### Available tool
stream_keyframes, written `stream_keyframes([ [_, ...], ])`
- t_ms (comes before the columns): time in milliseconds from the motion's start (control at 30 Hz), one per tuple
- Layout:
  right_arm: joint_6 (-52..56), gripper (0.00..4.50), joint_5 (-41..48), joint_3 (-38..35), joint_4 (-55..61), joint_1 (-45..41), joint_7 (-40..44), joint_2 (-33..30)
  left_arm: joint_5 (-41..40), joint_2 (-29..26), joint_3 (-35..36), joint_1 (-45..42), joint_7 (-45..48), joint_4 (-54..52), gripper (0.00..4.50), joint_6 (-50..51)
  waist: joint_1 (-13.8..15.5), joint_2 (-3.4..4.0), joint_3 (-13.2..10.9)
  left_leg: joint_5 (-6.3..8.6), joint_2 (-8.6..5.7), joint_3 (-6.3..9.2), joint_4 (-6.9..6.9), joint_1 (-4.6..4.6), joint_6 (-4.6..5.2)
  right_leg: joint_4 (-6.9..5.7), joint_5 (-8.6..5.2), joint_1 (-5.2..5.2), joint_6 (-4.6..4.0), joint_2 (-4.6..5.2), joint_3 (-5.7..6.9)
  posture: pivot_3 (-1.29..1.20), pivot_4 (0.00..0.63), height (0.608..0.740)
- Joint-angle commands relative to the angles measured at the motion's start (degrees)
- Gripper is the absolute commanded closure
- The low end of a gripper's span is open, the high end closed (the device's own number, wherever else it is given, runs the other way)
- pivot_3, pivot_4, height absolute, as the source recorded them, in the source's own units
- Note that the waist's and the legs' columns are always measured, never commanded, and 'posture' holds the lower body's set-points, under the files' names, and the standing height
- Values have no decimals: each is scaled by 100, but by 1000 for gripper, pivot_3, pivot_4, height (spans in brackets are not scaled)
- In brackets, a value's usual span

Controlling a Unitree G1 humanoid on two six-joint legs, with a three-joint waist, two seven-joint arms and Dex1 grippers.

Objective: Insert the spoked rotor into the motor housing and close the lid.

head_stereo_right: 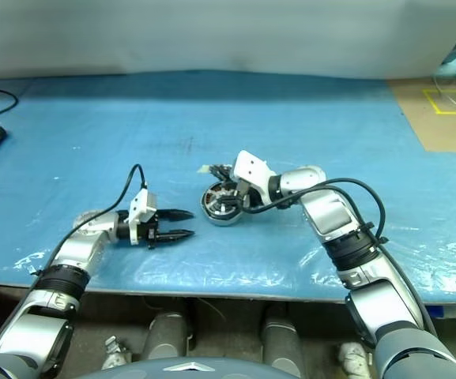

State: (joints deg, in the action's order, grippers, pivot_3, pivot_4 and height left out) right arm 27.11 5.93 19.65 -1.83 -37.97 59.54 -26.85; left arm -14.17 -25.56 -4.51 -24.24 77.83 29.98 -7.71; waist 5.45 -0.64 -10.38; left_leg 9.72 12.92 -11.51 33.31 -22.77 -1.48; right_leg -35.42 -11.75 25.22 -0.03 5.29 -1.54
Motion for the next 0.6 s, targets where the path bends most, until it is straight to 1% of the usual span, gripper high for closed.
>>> stream_keyframes([
  [33,103,2721,92,-51,113,-27,75,-32,-15,-20,16,30,-44,-118,2019,-110,0,0,0,0,0,0,0,1,0,0,0,0,0,0,0,0,150,740],
  [233,161,2721,142,-45,72,7,104,-37,-3,-17,16,40,-81,-90,2019,-159,0,0,0,0,-1,-1,0,2,0,-1,0,-1,0,0,0,0,150,740],
  [333,177,3305,174,-57,81,18,107,-40,7,-16,15,48,-99,-78,2019,-187,0,0,0,0,-1,-1,0,2,0,-1,0,-1,0,0,0,0,150,740],
  [400,181,4005,184,-64,81,20,108,-38,10,-14,17,48,-103,-61,2019,-202,1,0,0,0,-1,-1,0,3,0,-1,0,-1,0,0,0,0,150,740],
  [433,184,4229,195,-73,81,22,109,-36,16,-11,18,44,-110,-47,2019,-217,1,0,0,0,0,-1,0,3,0,-1,0,-1,0,0,-1,0,150,740],
  [600,180,4227,230,-103,101,32,114,-48,27,0,21,36,-120,-15,2019,-246,1,0,0,0,-1,-1,0,3,0,-1,0,-1,0,0,-1,0,150,740],
])
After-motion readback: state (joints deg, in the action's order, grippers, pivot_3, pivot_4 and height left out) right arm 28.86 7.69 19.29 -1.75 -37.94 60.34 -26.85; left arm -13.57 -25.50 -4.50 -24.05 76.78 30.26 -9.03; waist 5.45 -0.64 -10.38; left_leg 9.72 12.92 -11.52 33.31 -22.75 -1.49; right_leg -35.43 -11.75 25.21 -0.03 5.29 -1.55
